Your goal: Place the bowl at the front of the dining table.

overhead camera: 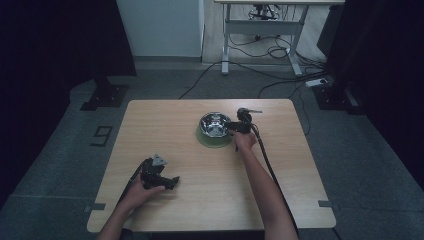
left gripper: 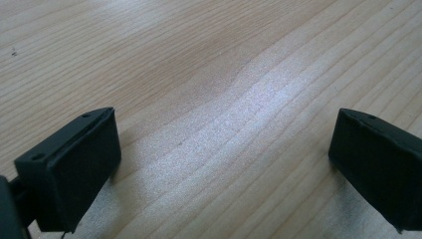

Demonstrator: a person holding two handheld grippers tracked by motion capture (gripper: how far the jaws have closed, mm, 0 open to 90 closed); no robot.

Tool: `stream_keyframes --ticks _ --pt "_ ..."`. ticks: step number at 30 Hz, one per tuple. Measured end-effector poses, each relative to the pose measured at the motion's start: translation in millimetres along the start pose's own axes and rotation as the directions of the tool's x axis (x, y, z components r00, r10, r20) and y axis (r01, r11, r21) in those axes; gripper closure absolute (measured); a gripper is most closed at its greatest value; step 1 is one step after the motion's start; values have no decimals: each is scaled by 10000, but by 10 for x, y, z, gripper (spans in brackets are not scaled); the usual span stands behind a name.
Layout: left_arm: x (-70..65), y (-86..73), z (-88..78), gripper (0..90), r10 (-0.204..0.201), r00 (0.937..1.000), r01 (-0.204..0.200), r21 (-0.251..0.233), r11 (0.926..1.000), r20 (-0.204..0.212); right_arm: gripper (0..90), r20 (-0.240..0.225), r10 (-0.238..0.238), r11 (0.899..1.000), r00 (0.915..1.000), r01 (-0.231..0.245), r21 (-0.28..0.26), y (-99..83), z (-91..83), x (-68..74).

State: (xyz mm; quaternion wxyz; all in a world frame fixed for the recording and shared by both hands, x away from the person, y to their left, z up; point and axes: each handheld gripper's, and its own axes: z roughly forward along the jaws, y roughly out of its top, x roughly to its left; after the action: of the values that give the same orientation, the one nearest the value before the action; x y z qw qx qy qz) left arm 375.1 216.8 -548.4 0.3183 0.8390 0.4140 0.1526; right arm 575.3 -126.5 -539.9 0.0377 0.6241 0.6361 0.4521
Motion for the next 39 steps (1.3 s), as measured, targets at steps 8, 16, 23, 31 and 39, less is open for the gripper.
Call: stream_keyframes --ticks 8,16,23,31,39 --pt "-2 4 3 0 -2 10000 2 8 10000 11 641 37 -545 9984 9985 545 121 -15 -64 12" --pt "-5 8 8 0 11 10000 -11 5 10000 25 498 -41 -1012 9948 9949 1012 -107 -51 -219 -3" --pt "-4 8 8 0 14 10000 -14 8 10000 26 451 -153 -1312 9905 9912 1304 -431 -76 -379 -33" --pt "-6 15 14 0 30 10000 -30 6 10000 38 425 -393 -1830 9822 9823 1809 -509 -133 -521 -54" --pt "-9 20 18 0 34 10000 -34 10 10000 51 394 -427 -2322 9697 9717 2279 -882 -176 -763 16"
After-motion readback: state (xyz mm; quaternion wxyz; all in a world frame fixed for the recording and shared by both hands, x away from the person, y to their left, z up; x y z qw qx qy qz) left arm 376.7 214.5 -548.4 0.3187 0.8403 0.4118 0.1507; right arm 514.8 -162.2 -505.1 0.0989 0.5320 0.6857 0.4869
